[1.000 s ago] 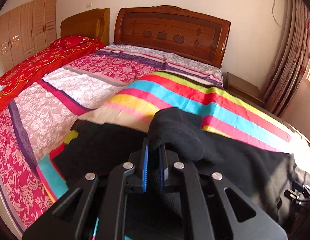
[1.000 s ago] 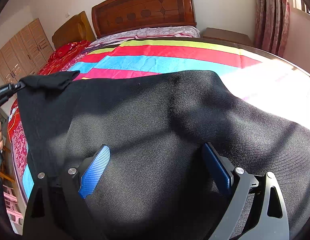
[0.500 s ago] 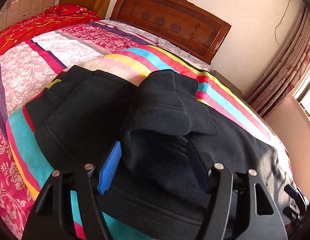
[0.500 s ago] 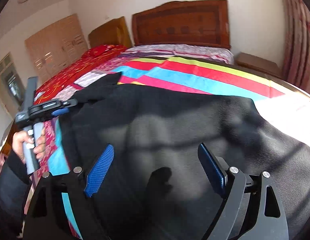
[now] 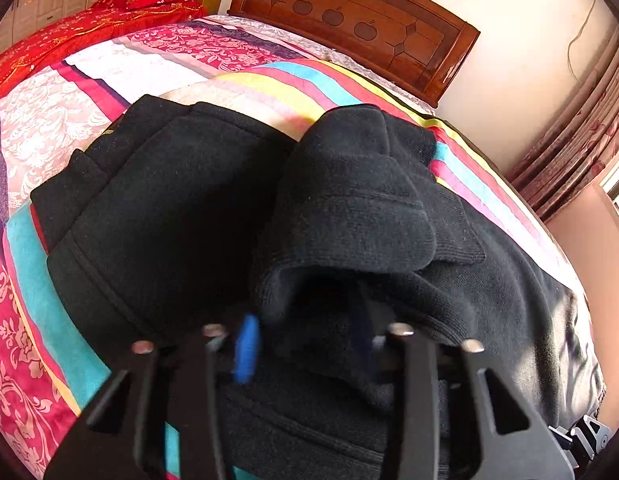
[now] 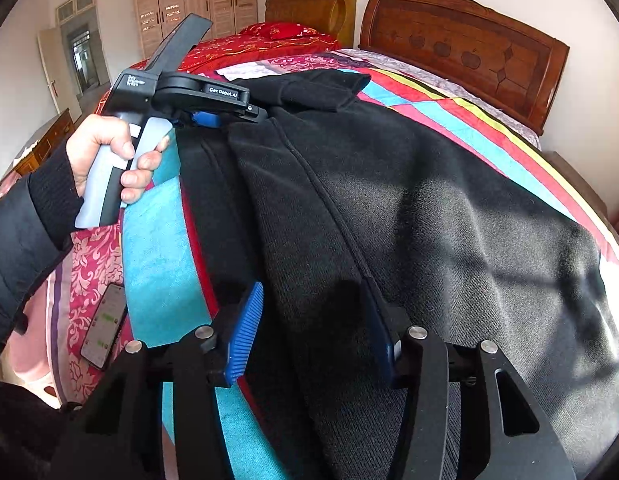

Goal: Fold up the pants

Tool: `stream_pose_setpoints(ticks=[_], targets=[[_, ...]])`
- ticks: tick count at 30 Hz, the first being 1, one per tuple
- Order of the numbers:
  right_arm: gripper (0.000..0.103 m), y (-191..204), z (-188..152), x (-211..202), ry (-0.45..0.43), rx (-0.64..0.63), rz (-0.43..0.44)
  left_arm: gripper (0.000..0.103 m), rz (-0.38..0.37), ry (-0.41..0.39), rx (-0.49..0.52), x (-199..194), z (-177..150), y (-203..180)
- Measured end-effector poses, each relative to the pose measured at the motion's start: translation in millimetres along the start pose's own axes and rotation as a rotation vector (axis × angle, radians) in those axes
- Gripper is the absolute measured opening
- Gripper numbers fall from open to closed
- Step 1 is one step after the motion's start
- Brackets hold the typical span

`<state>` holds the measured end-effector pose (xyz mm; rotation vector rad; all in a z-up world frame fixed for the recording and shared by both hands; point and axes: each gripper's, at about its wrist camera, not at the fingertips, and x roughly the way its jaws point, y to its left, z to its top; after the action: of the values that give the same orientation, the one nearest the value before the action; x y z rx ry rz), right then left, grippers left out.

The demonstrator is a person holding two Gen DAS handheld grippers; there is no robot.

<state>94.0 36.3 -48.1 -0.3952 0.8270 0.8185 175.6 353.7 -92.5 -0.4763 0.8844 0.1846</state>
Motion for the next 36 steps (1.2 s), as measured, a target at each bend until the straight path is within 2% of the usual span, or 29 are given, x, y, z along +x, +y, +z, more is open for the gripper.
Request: stream_pose_setpoints(ticks=[1, 2, 4, 7, 12, 16, 18, 20, 22, 24, 26, 29, 32, 33, 34, 35, 36], targets=[[0.031, 2, -1, -1, -0.006, -0.015, -0.023, 0.01, -0.004, 0.002, -0.01, 0, 1, 2], [0.026, 2, -1, -3, -0.015, -0.018, -0.017, 0.009, -0.03, 0.0, -0.022, -2, 3, 6], [0.008, 2, -2, -9, -0.048, -0.021, -0.032, 0.008, -0.055, -0.034, -0.043, -12, 6, 12], [0.006, 1, -2, -18, -0.098, -0.009, -0.05, 0.008, -0.077, -0.112, -0.01, -37, 14, 5], [0.006, -9, 3, -39, -0.179, 0.029, -0.074, 0.007, -0.103, -0.206, 0.056, -81, 34, -17], [0.006, -6, 8, -63, -0.232, 0.016, -0.054, 0.008, -0.084, -0.259, 0.074, -117, 25, -19], [0.006, -1, 4, -66, -0.231, 0.001, -0.032, 0.008, -0.037, -0.243, 0.068, -117, 9, -7], [0.006, 4, -3, -56, -0.195, -0.003, 0.003, 0.008, 0.016, -0.178, 0.048, -96, -5, 6], [0.006, 13, -13, -35, -0.135, -0.029, 0.015, 0.008, 0.035, -0.101, 0.002, -69, -22, 26], [0.006, 22, -20, -17, -0.087, -0.059, 0.013, 0.008, 0.046, -0.066, -0.009, -52, -33, 36], [0.006, 26, -21, -20, -0.093, -0.066, 0.001, 0.008, 0.041, -0.071, -0.018, -52, -35, 36], [0.006, 22, -16, -36, -0.12, -0.06, -0.005, 0.008, 0.042, -0.124, 0.005, -70, -33, 29], [0.006, 25, -16, -37, -0.12, -0.069, -0.026, 0.008, 0.082, -0.095, 0.033, -62, -33, 25], [0.008, 26, -18, -29, -0.094, -0.072, -0.024, 0.012, 0.099, -0.066, 0.041, -53, -35, 26], [0.016, 29, -21, -19, -0.057, -0.071, -0.013, 0.021, 0.118, -0.04, 0.051, -43, -38, 28], [0.019, 32, -25, -16, -0.067, -0.072, -0.005, 0.026, 0.139, -0.034, 0.065, -38, -41, 29], [0.03, 34, -26, -18, -0.07, -0.073, 0.009, 0.041, 0.167, -0.052, 0.083, -39, -45, 30]])
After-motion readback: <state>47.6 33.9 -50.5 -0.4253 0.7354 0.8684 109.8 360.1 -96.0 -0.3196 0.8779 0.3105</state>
